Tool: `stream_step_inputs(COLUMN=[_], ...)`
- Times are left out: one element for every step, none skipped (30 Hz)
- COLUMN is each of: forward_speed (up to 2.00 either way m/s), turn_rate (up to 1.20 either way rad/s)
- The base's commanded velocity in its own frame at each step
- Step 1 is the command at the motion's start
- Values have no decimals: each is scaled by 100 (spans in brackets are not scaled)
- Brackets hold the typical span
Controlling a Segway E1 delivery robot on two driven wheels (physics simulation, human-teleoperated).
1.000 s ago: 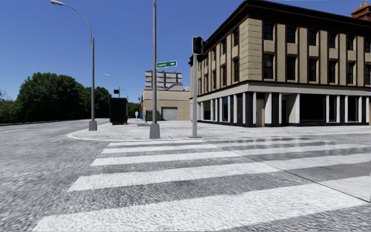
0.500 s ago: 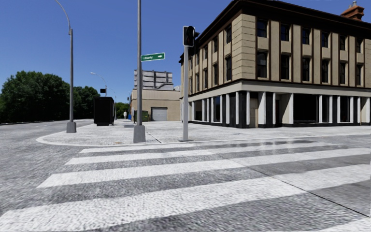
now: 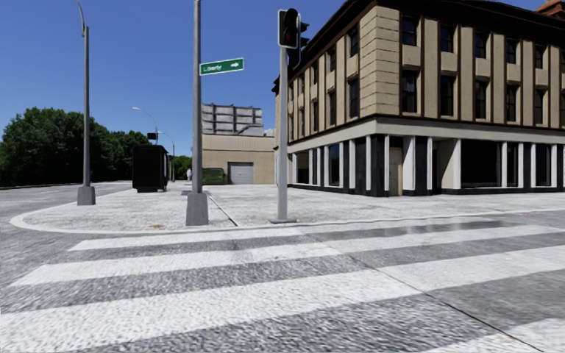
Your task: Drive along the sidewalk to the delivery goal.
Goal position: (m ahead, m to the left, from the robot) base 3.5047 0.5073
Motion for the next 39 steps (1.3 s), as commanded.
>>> stream_step_inputs(forward_speed=[200, 200, 200, 200, 200, 200, 200, 200, 200, 200, 200, 200, 200, 189, 174, 174, 167, 165, 164, 164, 164, 164, 164, 164, 164, 164, 160, 160, 157, 156, 156, 156, 156, 155, 155, 155, 155, 155, 155], turn_rate=[0, 0, 0, 0, 0, 0, 0, 0, 0, 0, 0, 0, 0, 0, 8, 8, 17, 26, 31, 35, 37, 37, 37, 39, 39, 40, 40, 40, 40, 40, 40, 40, 40, 38, 37, 37, 37, 37, 37])
